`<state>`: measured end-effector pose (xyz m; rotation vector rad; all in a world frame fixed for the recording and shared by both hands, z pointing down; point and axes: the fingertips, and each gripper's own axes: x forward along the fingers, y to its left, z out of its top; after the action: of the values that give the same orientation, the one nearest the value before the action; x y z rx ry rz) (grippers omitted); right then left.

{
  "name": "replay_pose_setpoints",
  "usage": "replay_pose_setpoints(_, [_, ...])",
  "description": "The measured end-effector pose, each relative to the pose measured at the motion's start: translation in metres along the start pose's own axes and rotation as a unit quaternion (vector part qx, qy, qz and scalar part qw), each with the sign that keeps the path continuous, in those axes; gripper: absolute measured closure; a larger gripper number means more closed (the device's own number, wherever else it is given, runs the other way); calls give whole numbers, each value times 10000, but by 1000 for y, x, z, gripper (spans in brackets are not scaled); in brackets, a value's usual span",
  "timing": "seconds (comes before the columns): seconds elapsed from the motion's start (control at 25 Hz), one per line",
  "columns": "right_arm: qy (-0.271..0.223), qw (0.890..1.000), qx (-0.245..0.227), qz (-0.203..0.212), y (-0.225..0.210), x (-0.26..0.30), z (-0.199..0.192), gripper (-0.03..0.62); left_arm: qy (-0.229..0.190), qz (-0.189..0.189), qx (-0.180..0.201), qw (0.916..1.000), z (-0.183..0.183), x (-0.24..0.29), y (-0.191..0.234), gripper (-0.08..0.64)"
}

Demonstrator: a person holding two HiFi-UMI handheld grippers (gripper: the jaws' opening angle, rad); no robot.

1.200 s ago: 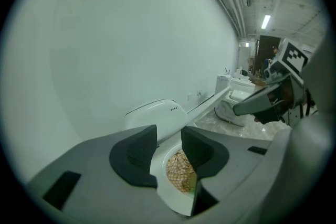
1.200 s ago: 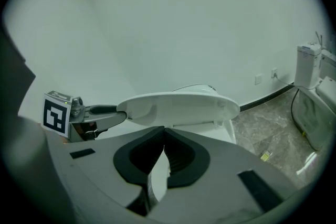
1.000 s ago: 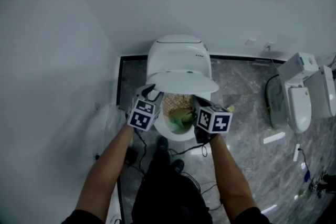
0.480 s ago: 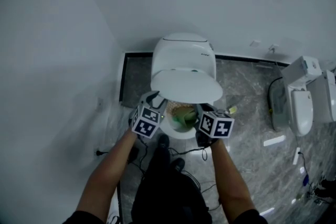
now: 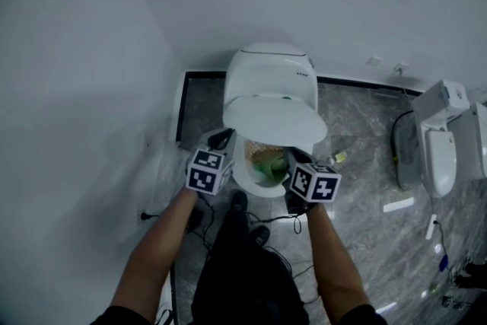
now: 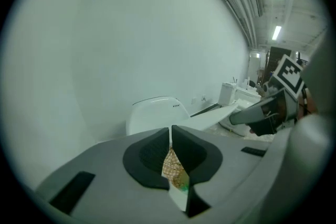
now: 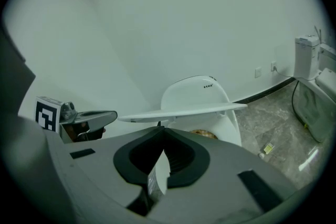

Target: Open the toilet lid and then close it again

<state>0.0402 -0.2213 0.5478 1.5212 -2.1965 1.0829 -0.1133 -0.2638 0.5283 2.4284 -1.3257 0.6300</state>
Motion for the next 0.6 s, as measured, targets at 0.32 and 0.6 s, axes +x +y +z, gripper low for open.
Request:
replay_pose_setpoints(0.32, [-24,10000,-15,-13,0,-1,-14,581,298,-189,-9,9994,-12,14,-12,548])
replay_pose_setpoints(0.6, [75,9999,41,-87,-8,-4,-39,583,439,-230,-93,9987,-38,11,-16,552])
